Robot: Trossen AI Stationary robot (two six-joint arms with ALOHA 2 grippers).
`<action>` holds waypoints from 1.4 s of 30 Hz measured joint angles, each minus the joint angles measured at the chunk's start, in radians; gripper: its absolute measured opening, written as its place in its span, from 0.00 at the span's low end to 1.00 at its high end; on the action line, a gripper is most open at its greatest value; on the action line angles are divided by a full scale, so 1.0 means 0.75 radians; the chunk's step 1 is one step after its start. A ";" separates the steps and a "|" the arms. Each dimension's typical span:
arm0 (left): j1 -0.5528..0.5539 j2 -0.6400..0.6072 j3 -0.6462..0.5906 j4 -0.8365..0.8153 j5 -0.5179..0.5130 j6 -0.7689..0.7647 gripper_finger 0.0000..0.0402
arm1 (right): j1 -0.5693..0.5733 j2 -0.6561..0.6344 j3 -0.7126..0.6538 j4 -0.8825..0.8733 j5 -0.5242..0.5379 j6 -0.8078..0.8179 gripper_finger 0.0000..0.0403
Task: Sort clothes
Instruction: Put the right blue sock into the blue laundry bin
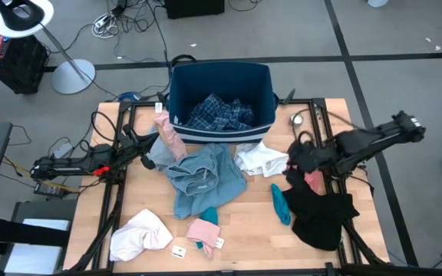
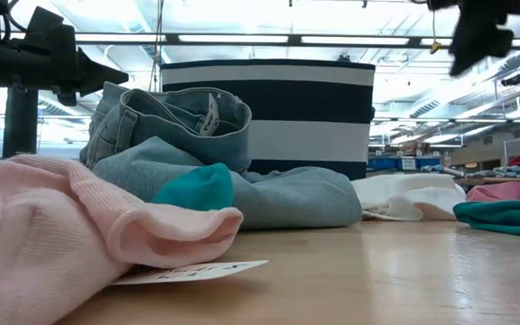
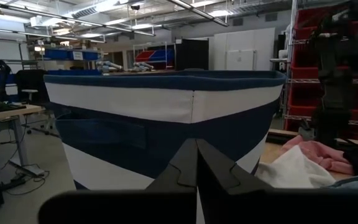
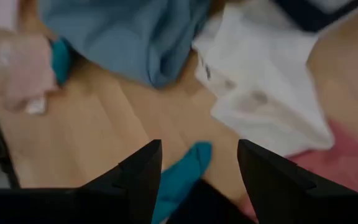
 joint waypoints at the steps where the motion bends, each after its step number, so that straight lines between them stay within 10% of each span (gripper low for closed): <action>1: -0.001 0.000 0.000 0.000 0.000 0.000 0.01 | 0.016 0.022 -0.020 0.015 0.000 0.023 0.53; 35: 0.000 0.000 0.000 0.000 0.000 0.000 0.01 | 0.103 0.724 -0.273 0.501 -0.185 0.048 0.51; 42: 0.000 0.000 0.000 0.000 0.000 0.000 0.01 | 0.097 0.700 -0.325 0.531 -0.190 0.044 0.23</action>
